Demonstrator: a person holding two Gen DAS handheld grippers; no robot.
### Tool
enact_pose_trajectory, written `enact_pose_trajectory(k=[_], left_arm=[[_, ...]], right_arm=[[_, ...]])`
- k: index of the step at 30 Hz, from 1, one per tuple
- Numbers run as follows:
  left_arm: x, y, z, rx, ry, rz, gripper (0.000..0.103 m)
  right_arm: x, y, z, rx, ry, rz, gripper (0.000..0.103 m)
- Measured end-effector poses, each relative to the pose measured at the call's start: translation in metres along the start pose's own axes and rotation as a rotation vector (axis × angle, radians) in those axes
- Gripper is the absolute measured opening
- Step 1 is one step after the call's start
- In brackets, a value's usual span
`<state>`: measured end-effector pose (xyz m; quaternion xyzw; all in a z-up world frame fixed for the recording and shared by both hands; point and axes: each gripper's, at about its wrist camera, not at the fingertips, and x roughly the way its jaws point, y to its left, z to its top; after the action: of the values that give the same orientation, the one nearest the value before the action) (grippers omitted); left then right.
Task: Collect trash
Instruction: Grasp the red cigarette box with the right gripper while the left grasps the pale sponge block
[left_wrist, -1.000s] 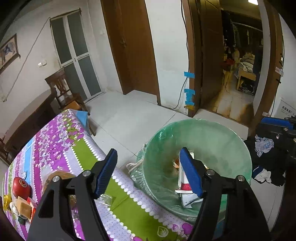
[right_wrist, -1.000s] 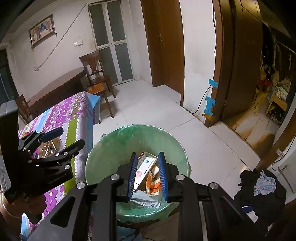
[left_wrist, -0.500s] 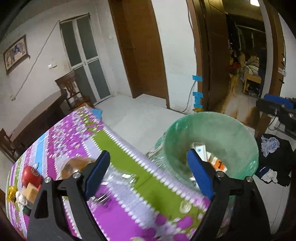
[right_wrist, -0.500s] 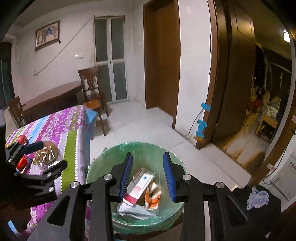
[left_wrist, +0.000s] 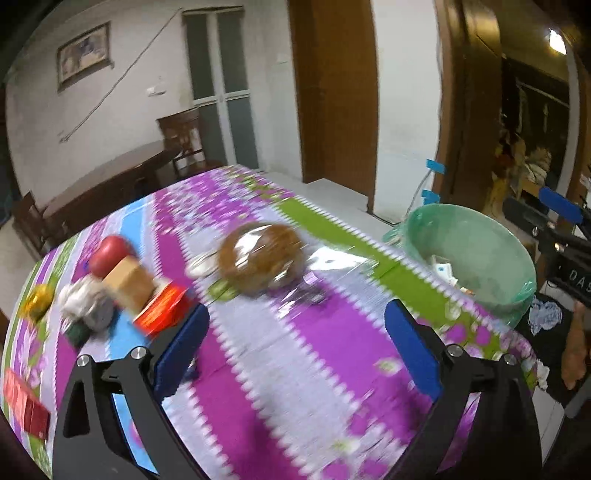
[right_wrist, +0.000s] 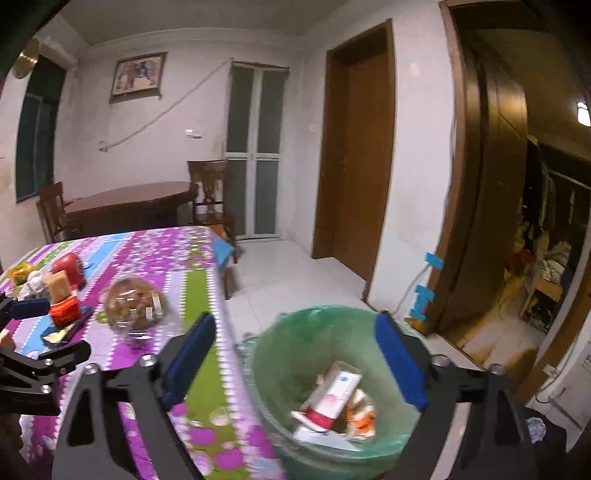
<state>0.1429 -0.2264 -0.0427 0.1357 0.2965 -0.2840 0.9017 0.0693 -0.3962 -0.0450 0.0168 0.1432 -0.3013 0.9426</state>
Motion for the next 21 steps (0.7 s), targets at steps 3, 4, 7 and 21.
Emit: enact_pose_trajectory(k=[3, 4, 7, 21], left_arm=[[-0.013, 0.029, -0.015, -0.053, 0.010, 0.021, 0.095], [-0.018, 0.039, -0.020, -0.073, 0.012, 0.028, 0.095], [-0.037, 0.076, -0.035, -0.134, 0.013, 0.060, 0.096], [-0.063, 0.176, -0.087, -0.287, 0.089, 0.103, 0.097]], right_arm=[[0.005, 0.026, -0.003, -0.021, 0.014, 0.040, 0.098], [0.007, 0.036, -0.005, -0.032, 0.021, 0.057, 0.098], [0.010, 0.056, -0.009, -0.056, 0.042, 0.101, 0.098], [0.023, 0.152, -0.009, -0.164, 0.145, 0.380, 0.098]])
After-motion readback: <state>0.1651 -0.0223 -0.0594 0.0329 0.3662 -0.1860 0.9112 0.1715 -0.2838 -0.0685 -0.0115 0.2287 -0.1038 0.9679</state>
